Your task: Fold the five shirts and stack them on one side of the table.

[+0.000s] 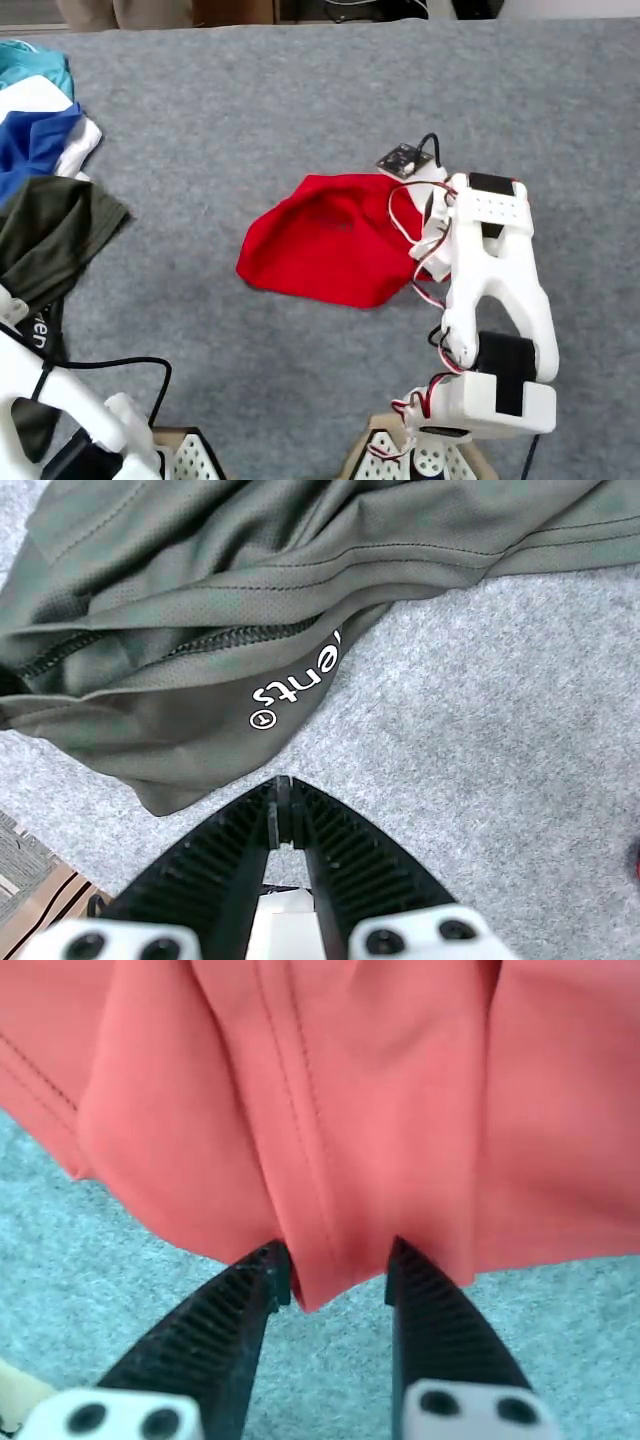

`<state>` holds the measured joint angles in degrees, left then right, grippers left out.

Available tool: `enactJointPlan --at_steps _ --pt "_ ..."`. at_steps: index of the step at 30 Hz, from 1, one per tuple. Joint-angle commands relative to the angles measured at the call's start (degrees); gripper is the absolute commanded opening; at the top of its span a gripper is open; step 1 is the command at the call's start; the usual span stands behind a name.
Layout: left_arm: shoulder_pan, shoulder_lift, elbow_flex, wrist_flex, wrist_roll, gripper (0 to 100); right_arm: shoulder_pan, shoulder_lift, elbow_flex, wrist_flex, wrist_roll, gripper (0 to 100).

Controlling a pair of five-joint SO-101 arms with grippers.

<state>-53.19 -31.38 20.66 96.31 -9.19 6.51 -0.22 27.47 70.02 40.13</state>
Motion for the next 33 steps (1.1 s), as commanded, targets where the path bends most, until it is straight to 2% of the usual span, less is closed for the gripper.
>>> enactJointPlan --at_steps 1,7,20,26,29,33 --pt "-0.18 -1.19 -2.37 -0.18 -0.53 2 1.01 0.04 -1.19 -0.62 -0.79 13.3" --pt "-0.35 -1.19 -2.37 -0.18 -0.53 2 1.01 0.04 -2.15 -0.53 -0.79 1.9" --pt "-0.09 -1.19 -2.37 -0.35 -0.53 2 1.10 -0.04 -15.43 0.09 -0.97 1.6" --pt "0.09 -1.19 -1.93 -0.53 -0.53 2 1.01 -0.48 -27.47 8.97 -3.87 1.3" --pt "4.75 -0.13 -0.88 -2.02 -0.26 2 1.01 -3.12 -33.89 12.04 -5.10 0.5" --pt "16.62 0.22 0.70 -4.22 1.76 2 0.57 -6.64 -37.32 12.66 -5.19 0.5"
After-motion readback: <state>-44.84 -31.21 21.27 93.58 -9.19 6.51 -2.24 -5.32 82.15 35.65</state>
